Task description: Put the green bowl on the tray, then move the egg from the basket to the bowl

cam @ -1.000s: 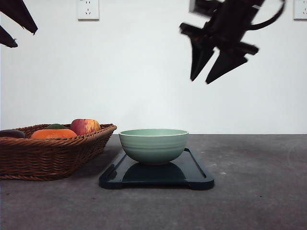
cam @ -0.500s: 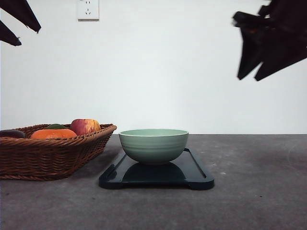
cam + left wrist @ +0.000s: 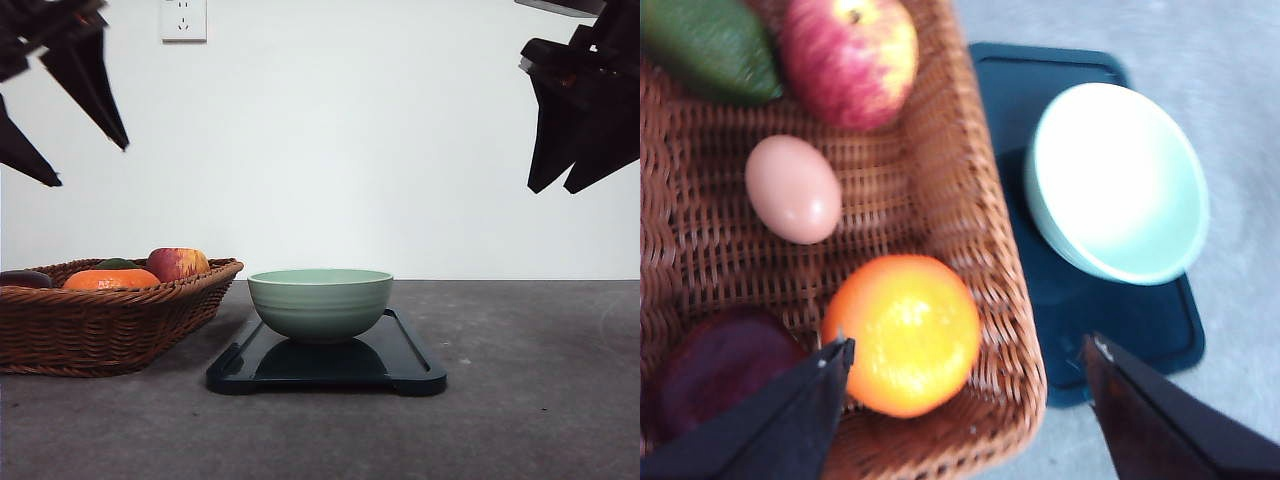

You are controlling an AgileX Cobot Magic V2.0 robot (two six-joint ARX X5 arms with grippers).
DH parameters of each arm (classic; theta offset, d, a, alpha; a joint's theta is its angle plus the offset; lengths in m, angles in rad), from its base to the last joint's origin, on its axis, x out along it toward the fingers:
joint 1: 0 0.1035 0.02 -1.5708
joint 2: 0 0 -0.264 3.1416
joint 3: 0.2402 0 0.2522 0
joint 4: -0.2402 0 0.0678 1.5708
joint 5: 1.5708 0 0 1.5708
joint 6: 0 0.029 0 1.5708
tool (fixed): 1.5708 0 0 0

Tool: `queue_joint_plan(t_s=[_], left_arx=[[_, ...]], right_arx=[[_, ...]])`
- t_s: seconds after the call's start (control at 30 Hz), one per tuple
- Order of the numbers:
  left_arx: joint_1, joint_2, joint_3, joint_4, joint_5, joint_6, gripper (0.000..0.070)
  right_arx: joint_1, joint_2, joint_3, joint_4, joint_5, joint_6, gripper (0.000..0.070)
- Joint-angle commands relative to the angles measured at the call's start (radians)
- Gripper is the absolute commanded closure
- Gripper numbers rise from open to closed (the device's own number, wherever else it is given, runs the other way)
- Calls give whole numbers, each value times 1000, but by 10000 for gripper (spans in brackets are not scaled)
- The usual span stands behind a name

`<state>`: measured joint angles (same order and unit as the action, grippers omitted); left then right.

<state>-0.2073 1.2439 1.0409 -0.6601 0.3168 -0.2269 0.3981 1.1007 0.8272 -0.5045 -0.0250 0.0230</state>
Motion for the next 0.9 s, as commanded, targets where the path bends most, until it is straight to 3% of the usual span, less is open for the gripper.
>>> queue_joint_plan(t_s=[0.0, 0.2, 0.3, 0.5, 0.87], left_arx=[[-9, 53, 66, -19, -12, -25, 246], [-26, 239, 265, -181, -152, -12, 245], [-26, 314, 339, -218, -175, -13, 245], [-26, 410, 401, -223, -179, -101, 246], [-26, 530, 408, -204, -238, -122, 246]], right_arx=[[5, 10, 5, 10, 0, -4, 448], [5, 10, 5, 10, 0, 0, 448], [5, 10, 5, 10, 0, 2, 448], [5, 10, 5, 10, 0, 2, 448], [5, 10, 5, 10, -1, -5, 448]])
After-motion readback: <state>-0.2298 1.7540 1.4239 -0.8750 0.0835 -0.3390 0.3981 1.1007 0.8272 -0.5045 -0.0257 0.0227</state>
